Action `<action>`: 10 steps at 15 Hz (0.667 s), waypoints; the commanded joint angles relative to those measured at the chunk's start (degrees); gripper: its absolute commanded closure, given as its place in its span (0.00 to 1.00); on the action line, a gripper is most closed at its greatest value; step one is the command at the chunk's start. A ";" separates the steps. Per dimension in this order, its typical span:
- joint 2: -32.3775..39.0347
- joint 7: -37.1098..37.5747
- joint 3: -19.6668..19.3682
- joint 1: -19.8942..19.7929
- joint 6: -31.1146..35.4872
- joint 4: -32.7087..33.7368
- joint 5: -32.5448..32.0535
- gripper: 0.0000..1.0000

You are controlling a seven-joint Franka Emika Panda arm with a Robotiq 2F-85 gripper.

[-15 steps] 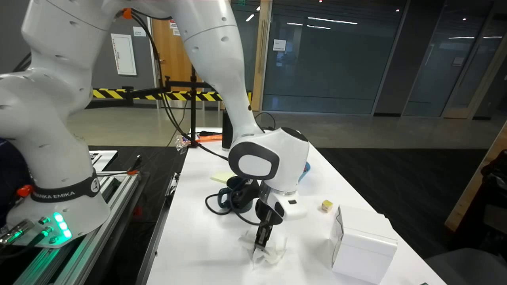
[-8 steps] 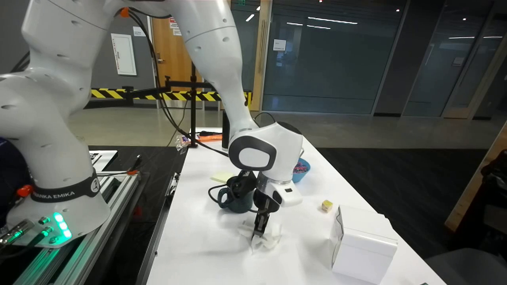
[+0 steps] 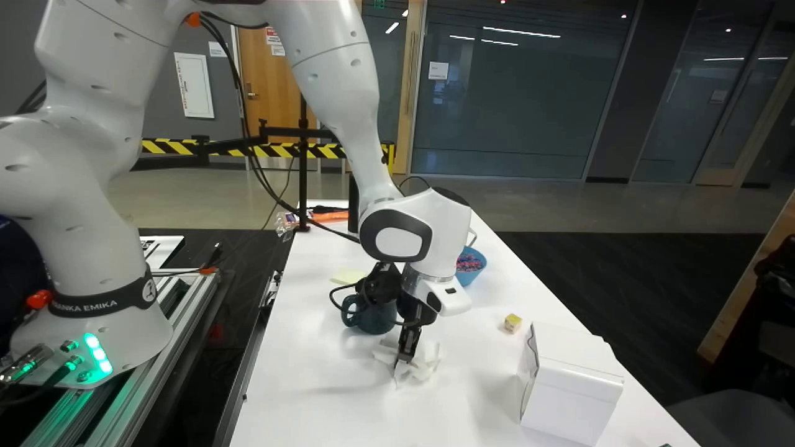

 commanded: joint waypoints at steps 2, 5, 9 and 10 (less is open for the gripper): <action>0.99 1.09 -1.95 -2.41 -1.17 2.02 0.49 1.00; 1.74 1.94 -3.55 -5.17 -2.31 4.38 1.97 1.00; 3.14 3.12 -4.80 -7.70 -3.40 7.15 2.73 1.00; 3.35 3.08 -4.65 -8.10 -3.68 7.43 2.78 1.00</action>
